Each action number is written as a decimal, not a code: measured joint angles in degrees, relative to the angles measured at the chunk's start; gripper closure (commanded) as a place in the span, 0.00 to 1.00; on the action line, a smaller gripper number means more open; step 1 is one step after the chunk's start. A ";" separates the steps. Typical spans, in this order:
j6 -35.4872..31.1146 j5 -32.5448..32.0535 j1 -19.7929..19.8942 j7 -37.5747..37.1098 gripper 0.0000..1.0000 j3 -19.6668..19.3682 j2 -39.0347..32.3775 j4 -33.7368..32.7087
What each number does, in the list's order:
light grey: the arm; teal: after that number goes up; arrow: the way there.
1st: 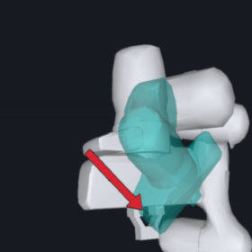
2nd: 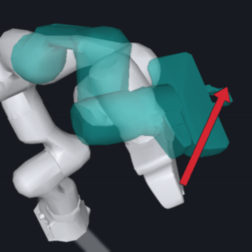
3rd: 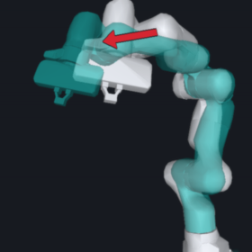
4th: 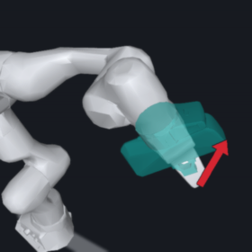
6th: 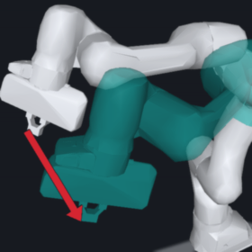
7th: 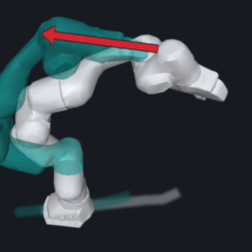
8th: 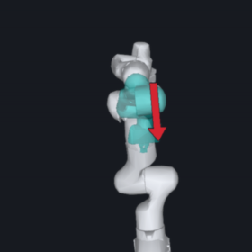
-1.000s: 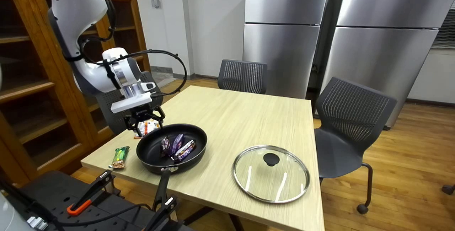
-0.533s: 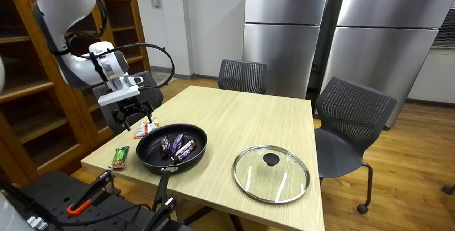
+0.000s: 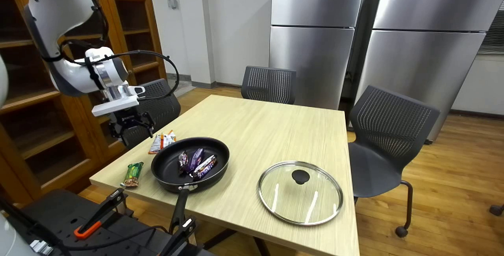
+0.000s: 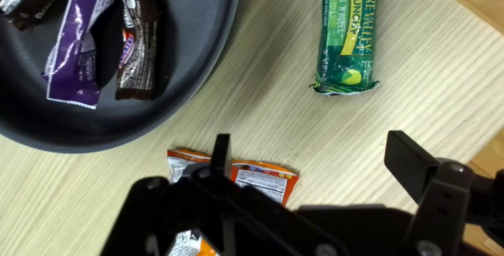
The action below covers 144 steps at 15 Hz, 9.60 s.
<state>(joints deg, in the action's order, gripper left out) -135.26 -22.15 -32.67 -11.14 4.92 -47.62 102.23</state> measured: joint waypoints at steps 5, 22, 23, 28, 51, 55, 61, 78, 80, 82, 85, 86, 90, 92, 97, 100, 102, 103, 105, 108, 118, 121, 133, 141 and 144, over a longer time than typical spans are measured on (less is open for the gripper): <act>0.66 3.54 -0.03 0.00 0.00 0.78 -3.24 -1.89; 10.60 4.88 2.25 9.28 0.00 1.60 -9.47 -6.64; 10.60 4.88 2.75 10.74 0.00 1.87 -10.20 -7.24; 10.73 4.88 4.51 17.03 0.00 3.59 -13.08 -9.94; 17.43 4.90 5.43 21.44 0.86 5.20 -14.25 -13.26; 17.46 4.74 5.87 22.80 0.86 5.19 -14.25 -14.25; 17.44 4.50 5.87 25.44 0.86 5.58 -13.41 -14.74; 17.28 1.49 5.61 26.11 0.86 6.44 -7.14 -12.42; 17.16 1.29 5.61 26.11 0.86 6.44 -6.52 -11.96; 16.60 1.18 5.64 26.09 0.86 6.43 -5.87 -11.27; 15.45 1.14 5.83 25.90 0.86 6.34 -4.50 -9.65; 15.01 1.14 5.92 25.84 0.86 6.25 -3.98 -9.03; 13.45 1.14 6.83 25.76 0.86 5.61 -2.03 -6.53; 12.93 1.13 7.66 25.76 0.86 5.17 -1.19 -5.48; 11.24 0.92 10.76 25.76 0.86 3.66 1.09 -2.72; 10.43 0.90 13.10 25.82 0.86 2.76 2.33 -1.05; 9.75 0.90 14.81 25.86 0.86 2.33 2.80 -0.13; 9.42 0.90 15.67 25.88 0.86 2.09 2.88 0.20; 8.85 0.90 17.32 26.00 0.86 1.67 2.89 0.78; 8.70 0.90 19.65 26.18 0.86 1.13 2.88 1.25; 9.15 1.71 23.24 26.19 0.86 0.13 1.74 0.70; 9.54 2.42 23.52 26.19 0.86 -0.07 0.61 -0.41; 10.91 4.62 24.74 26.12 0.86 -0.75 -3.85 -5.20; 12.23 4.84 24.74 25.72 0.06 -1.11 -4.62 -6.38; 12.23 4.84 24.71 25.36 0.00 -1.11 -4.62 -6.40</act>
<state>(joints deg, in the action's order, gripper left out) -123.03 -17.31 -7.95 14.21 3.81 -52.24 95.83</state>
